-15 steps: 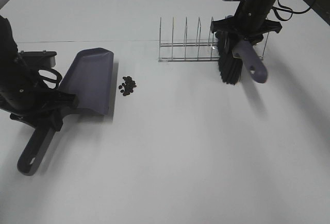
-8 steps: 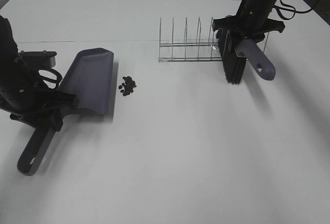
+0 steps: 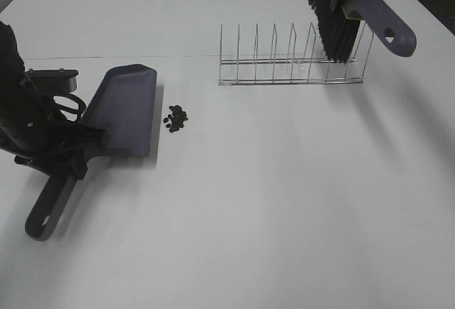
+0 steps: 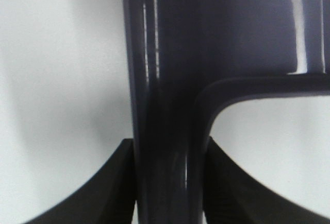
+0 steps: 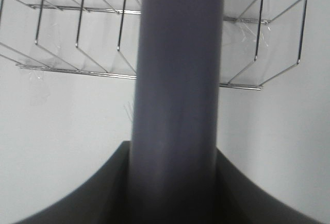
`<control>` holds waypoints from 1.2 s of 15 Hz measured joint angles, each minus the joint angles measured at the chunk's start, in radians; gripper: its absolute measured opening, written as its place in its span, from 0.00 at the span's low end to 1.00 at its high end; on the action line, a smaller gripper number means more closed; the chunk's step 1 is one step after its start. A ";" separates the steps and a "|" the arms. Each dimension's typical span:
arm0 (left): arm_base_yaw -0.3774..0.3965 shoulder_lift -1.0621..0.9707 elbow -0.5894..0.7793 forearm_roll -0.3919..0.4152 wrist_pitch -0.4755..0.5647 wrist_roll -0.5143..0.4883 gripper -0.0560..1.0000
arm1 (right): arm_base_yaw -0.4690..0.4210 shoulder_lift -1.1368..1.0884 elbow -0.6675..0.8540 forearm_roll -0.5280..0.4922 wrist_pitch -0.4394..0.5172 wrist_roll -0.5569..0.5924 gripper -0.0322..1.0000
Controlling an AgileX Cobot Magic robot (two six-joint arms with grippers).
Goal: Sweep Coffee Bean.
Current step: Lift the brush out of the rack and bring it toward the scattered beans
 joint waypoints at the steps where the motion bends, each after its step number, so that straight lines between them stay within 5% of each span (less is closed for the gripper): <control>1: 0.000 -0.001 0.000 0.000 0.000 0.000 0.38 | 0.017 -0.021 0.000 -0.010 0.002 0.000 0.33; 12: -0.088 0.035 0.000 0.135 0.001 -0.199 0.38 | 0.343 -0.053 0.190 -0.149 0.010 0.062 0.33; 18: -0.089 0.087 -0.003 0.140 0.010 -0.216 0.38 | 0.385 -0.045 0.272 -0.161 0.006 0.138 0.33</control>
